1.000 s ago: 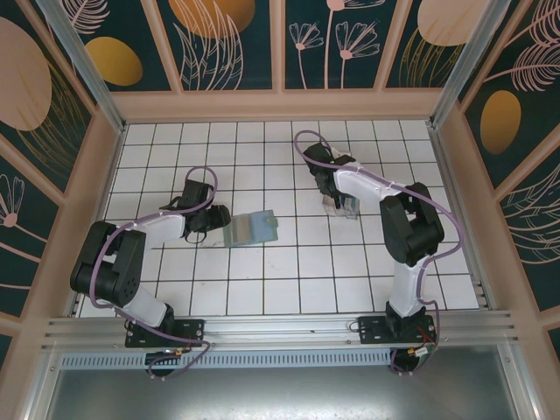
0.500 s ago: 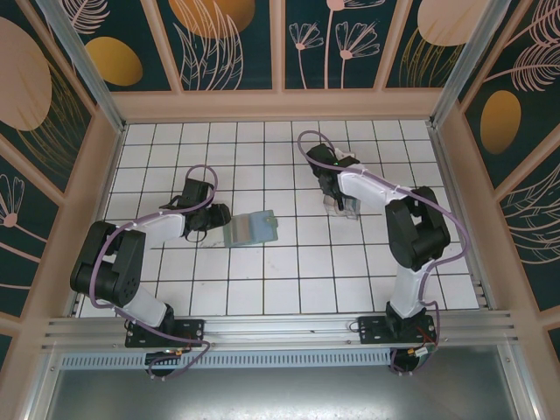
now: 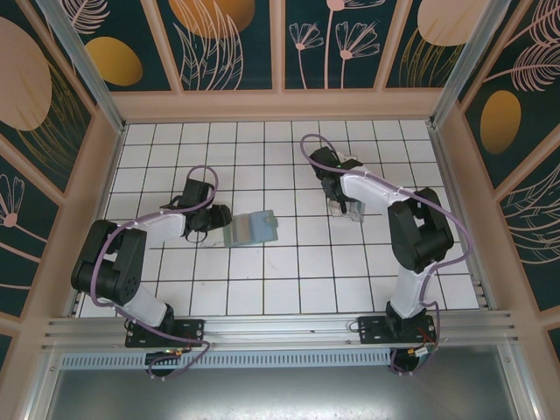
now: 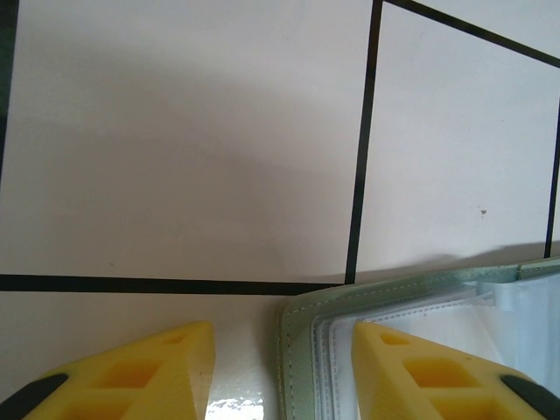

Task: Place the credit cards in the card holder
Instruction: Pick up the credit card from the storage box.

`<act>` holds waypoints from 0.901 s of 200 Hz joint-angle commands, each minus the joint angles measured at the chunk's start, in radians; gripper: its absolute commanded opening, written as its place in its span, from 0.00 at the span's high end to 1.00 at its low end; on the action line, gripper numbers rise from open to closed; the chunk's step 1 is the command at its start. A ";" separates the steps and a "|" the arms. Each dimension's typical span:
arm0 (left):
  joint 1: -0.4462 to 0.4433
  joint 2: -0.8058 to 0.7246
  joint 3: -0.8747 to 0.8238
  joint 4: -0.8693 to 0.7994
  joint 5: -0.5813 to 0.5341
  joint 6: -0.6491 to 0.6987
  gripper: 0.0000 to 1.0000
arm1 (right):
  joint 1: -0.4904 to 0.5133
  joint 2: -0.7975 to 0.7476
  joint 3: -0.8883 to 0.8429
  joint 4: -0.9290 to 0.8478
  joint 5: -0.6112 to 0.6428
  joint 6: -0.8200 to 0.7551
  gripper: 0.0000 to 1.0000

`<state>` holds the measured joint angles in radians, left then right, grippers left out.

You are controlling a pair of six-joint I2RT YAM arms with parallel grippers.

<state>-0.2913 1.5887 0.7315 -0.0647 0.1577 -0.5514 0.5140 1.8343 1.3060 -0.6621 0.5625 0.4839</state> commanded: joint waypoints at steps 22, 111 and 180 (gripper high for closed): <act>-0.005 0.019 0.010 -0.026 0.016 0.018 0.55 | -0.012 -0.052 -0.006 -0.019 -0.019 -0.032 0.79; -0.004 0.043 0.028 -0.037 0.028 0.025 0.55 | -0.015 -0.041 0.012 -0.028 -0.038 -0.076 0.93; -0.005 0.039 0.023 -0.039 0.031 0.031 0.55 | -0.018 -0.057 0.033 -0.047 -0.048 -0.085 1.00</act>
<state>-0.2913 1.6131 0.7456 -0.0795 0.1673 -0.5449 0.5095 1.8107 1.3064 -0.6624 0.5140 0.4164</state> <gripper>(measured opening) 0.447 0.055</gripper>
